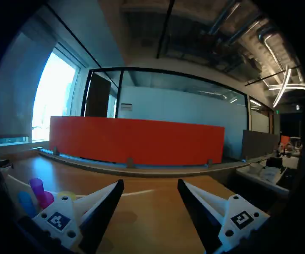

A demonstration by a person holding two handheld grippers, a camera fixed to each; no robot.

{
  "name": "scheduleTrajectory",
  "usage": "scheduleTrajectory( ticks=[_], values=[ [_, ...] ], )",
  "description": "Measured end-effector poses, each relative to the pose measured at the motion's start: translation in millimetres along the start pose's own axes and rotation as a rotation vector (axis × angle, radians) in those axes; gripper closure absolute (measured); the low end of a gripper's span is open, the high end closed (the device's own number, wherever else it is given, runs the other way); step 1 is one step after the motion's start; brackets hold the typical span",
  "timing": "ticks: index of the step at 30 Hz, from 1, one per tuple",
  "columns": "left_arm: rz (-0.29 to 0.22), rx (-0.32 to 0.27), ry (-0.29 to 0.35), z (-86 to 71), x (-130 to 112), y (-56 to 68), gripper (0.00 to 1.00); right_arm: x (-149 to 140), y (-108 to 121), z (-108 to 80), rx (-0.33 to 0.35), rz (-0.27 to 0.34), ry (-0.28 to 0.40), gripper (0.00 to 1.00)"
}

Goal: Pour water

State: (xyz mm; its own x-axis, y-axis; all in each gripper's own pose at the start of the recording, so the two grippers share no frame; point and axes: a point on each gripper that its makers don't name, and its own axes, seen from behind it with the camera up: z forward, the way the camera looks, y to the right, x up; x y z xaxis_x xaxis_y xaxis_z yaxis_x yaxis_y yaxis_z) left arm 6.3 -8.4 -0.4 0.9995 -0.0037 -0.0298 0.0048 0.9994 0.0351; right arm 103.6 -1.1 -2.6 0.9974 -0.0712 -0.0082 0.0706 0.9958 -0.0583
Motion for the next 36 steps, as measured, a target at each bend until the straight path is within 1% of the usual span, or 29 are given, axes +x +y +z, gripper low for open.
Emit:
scheduleTrajectory(
  ticks=[6, 17, 19, 26, 32, 36],
  values=[
    [0.003, -0.014, -0.022, 1.4, -6, 4.1, 0.12, 0, 0, -0.7, 0.002, 0.0, 0.002, 0.02],
    [0.003, -0.026, -0.029, 2.5, -6, 6.3, 0.11, -3, 0, -3.2, 0.019, -0.006, 0.006, 0.02],
    [0.004, -0.027, -0.029, 2.3, -6, 6.2, 0.1, -3, 1, -3.9, 0.021, -0.011, 0.012, 0.02],
    [0.005, -0.027, -0.029, 2.0, -6, 5.8, 0.1, 0, 3, -6.5, 0.027, -0.018, 0.044, 0.02],
    [0.005, -0.027, -0.029, 1.9, -6, 6.2, 0.09, -3, 1, -7.3, 0.041, -0.004, 0.073, 0.02],
    [0.005, -0.027, -0.029, 2.3, -6, 6.5, 0.1, -10, -1, -7.0, 0.048, 0.023, 0.084, 0.02]
  ],
)
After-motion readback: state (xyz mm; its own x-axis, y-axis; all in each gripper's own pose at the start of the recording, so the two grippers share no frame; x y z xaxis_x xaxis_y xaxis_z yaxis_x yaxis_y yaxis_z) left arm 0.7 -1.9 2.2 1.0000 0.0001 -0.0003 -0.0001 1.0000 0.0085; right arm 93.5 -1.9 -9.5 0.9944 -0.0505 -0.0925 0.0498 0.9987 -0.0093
